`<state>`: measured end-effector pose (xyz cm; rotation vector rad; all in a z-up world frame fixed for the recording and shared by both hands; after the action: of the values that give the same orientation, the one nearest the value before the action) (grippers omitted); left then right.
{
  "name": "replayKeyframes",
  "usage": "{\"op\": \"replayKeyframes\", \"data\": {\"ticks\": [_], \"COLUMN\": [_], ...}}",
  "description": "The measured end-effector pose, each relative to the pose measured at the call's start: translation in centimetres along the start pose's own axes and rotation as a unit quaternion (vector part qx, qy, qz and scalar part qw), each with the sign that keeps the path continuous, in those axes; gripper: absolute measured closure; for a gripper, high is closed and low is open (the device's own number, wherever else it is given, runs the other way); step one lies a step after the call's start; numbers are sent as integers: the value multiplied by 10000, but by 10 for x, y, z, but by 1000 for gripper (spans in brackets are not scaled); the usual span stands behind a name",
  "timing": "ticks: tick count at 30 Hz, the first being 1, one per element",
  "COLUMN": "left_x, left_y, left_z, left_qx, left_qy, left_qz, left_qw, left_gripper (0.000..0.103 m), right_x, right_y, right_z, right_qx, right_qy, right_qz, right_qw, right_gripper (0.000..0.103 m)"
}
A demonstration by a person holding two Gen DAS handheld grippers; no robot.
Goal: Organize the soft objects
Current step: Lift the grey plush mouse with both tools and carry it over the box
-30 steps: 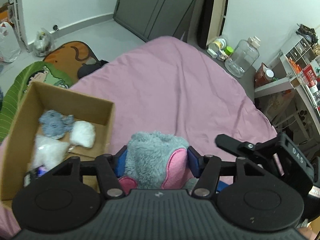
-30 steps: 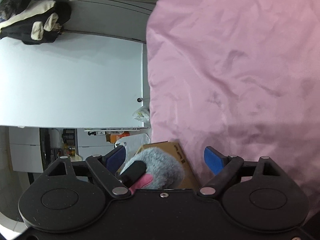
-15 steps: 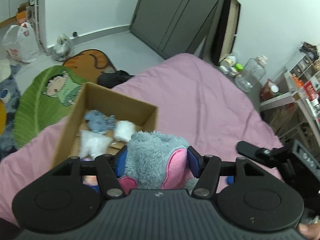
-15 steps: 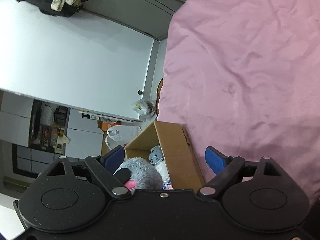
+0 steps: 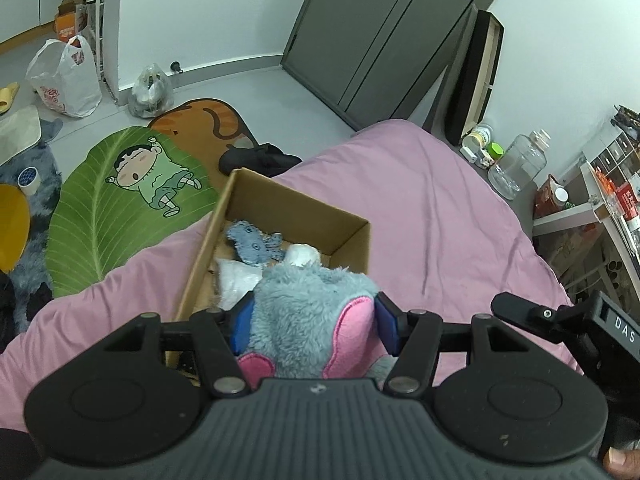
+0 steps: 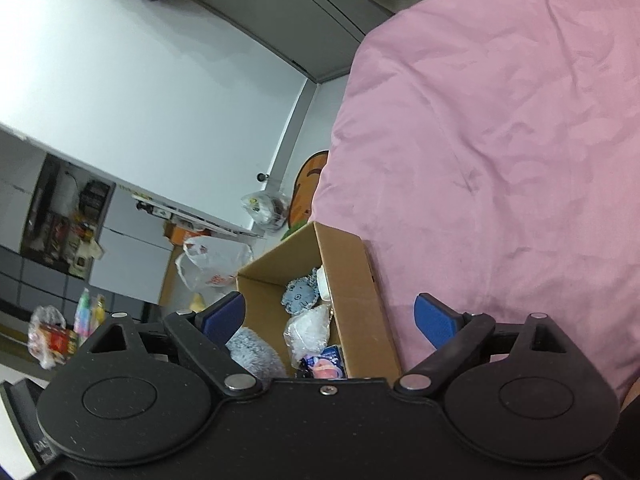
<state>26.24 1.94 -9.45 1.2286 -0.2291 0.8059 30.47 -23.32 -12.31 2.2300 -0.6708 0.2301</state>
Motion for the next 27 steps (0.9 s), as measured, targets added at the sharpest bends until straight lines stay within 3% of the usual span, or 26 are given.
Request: {"op": "replayKeyframes", "data": {"ticks": [27], "left_x": [21], "left_y": [-31], "left_z": [-48], "left_qx": [-16], "left_qy": [232], "left_qz": [-323], "left_qw": [9992], "left_gripper": [43], "right_x": [-15], "right_y": [-32], "right_z": [-31], "right_qx": [-964], "right_qy": [1037], "right_qz": [-180], "right_qw": [9898], "right_gripper": [8]}}
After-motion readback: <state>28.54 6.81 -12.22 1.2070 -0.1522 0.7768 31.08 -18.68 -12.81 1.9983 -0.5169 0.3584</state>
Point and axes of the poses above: each gripper's, at about its wrist camera, not at the fingertips, and y roughly against the way its jaws point, z to its right, x to its top, the point moved 2 cm from there along -y, roughly the way its jaws point, and after that the axes turned 4 degrees about z, right-handed, at the moved point
